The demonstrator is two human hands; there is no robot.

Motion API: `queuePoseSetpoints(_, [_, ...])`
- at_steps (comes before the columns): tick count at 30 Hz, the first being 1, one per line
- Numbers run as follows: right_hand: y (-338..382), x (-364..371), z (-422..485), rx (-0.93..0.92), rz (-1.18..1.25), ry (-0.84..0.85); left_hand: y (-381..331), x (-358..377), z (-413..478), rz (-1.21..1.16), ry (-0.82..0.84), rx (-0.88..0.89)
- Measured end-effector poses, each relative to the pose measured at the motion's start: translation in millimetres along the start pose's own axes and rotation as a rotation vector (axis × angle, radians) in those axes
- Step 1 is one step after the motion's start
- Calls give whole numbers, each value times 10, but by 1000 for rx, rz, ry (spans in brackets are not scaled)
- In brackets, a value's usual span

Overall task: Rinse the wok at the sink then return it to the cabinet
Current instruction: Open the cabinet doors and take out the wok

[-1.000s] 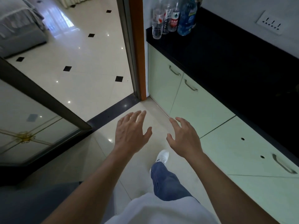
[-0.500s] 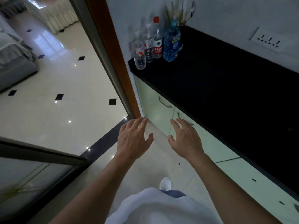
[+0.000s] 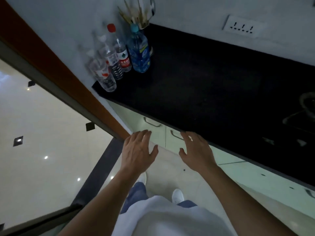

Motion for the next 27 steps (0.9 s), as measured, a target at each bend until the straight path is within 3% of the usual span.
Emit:
queuePoseSetpoints(7, [45, 199, 5, 273, 20, 1, 449, 194, 459, -12, 117, 207])
queuePoseSetpoints(16, [330, 741, 237, 384, 26, 35, 749, 700, 934, -28, 279, 422])
queuePoseSetpoints(27, [397, 1257, 809, 429, 16, -114, 784, 1315, 1237, 45, 281, 563])
Point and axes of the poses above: each hand's wrist, its own z-axis towards the middle knuckle, its own x-axis out of the palm, y = z × x, the point moved 7 cm from there along z, towards the middle knuckle, and after that the axes turned 14 degrees about x, right-handed, at the moved point
